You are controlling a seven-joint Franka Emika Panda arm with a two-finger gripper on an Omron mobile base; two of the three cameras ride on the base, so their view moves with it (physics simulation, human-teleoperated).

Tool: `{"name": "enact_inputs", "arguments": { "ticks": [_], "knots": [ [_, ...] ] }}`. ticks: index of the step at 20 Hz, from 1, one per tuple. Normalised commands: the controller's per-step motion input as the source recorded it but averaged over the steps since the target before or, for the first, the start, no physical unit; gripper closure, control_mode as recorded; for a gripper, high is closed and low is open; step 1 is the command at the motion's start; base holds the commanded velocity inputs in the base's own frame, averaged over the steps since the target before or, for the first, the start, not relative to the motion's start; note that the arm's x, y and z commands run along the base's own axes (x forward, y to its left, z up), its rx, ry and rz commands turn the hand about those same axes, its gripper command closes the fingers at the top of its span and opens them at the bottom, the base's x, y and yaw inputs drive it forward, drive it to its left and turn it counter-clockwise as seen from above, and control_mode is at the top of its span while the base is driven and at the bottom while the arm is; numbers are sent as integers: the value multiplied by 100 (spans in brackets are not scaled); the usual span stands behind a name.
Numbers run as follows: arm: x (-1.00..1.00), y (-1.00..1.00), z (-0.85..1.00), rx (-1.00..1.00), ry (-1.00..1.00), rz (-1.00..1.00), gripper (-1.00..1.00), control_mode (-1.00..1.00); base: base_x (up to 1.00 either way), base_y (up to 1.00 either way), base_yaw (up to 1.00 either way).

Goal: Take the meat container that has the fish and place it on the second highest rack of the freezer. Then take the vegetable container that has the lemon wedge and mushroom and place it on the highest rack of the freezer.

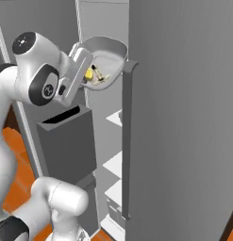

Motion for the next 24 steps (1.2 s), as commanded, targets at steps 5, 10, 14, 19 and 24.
{"name": "enact_inputs", "arguments": {
  "ticks": [5,10,14,19,24],
  "knots": [
    [11,1,16,0,29,3,100,-100,0,0,0],
    [4,0,0,0,12,20,100,-100,0,0,0],
    [20,0,0,1,0,21,100,-100,0,0,0],
    [37,-2,-8,2,0,2,100,-100,0,0,0],
    [49,-37,-17,0,-1,-8,100,-100,0,0,0]
  ]
}}
